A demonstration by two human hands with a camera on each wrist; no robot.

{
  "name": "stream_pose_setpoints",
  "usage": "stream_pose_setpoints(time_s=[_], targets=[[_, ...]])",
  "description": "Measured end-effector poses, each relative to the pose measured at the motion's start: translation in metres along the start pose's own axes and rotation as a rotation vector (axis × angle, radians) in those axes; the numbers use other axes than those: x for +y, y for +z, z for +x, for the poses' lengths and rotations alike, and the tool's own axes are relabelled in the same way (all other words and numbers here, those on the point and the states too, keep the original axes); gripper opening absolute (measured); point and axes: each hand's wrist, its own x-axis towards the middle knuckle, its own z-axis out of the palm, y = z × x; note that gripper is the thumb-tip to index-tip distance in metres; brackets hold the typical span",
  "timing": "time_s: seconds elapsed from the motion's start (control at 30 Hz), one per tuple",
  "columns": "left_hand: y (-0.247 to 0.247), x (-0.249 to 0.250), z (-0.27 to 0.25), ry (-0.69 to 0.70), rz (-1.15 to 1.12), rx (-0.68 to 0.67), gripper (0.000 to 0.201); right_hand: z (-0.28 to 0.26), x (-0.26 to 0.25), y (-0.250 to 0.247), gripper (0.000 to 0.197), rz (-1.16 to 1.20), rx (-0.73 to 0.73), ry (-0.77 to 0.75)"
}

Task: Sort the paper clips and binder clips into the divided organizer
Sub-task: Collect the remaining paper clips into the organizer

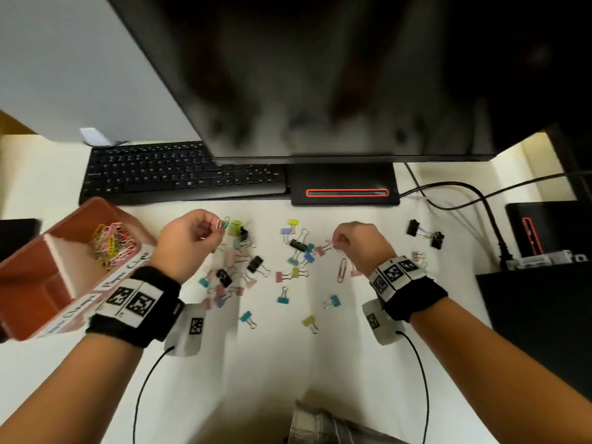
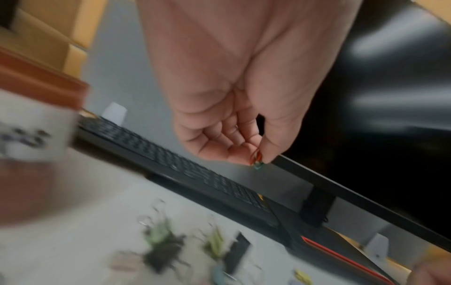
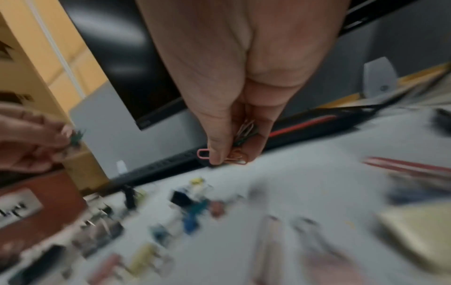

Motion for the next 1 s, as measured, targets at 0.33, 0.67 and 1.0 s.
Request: stream_pose_setpoints(time_s=[0.33,0.67,1.0], targets=[[-0.140,-0.083,-0.023,-0.233,0.213,0.207,0.005,0.033,-0.285,0.034,0.004,0.349,0.095,-0.459],[-0.159,-0.115,-0.008,-0.198,0.212,0.109,0.032,0.052,-0.344,0.086,0.025,0.320,0.026,-0.397],[-0.027,-0.016,-0.026,0.123,0.058,-0.215,0.016,-0.039,-0.106,0.043,0.014,0.317,0.331,-0.095]])
